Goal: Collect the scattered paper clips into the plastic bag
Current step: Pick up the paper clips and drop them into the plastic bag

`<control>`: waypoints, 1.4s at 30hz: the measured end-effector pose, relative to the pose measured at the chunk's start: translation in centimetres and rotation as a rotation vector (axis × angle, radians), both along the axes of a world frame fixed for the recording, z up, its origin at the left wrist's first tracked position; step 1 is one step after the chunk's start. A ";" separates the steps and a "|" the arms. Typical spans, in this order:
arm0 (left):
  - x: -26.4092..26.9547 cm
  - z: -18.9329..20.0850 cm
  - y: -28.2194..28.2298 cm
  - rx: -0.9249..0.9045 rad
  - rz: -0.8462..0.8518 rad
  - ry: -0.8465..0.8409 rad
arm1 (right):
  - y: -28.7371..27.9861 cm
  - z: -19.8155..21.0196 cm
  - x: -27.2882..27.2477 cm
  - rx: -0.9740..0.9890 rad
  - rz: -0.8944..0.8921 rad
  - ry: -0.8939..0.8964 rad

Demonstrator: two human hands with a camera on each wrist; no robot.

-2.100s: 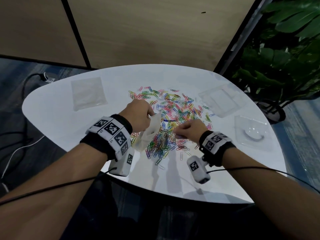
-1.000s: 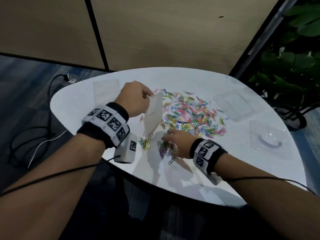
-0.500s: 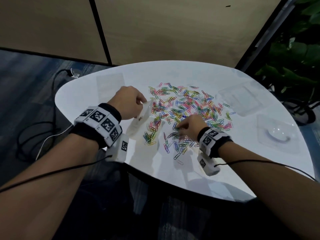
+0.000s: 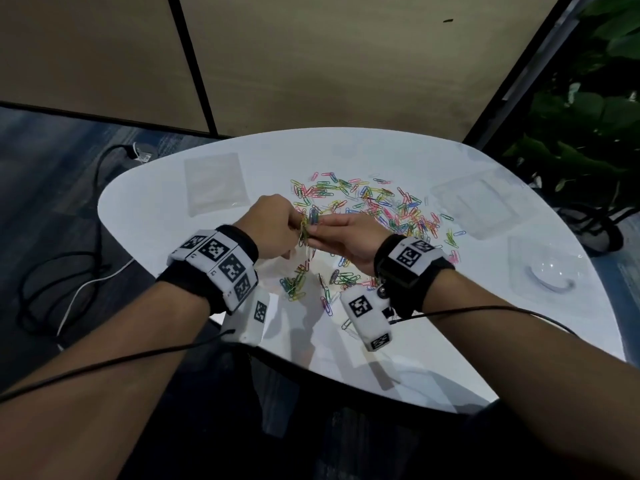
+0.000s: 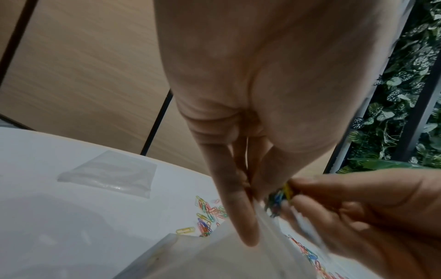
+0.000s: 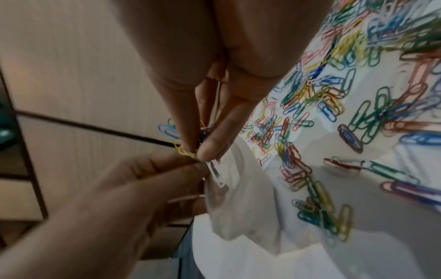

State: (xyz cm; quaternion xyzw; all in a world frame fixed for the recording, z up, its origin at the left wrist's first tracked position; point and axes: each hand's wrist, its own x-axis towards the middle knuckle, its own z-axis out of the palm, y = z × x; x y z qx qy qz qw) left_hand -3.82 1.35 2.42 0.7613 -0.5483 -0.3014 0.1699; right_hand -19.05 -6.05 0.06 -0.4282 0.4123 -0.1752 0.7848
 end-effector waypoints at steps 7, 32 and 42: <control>0.0 -0.2 -0.1 -0.032 0.101 0.091 | 1.3 -1.5 2.1 -0.291 0.086 0.395; -0.4 0.2 0.3 -0.024 0.047 -0.007 | 1.2 0.2 2.5 -0.942 0.748 0.697; -0.1 0.7 0.7 0.093 0.063 -0.031 | -3.3 -0.9 -10.4 -0.865 0.618 1.008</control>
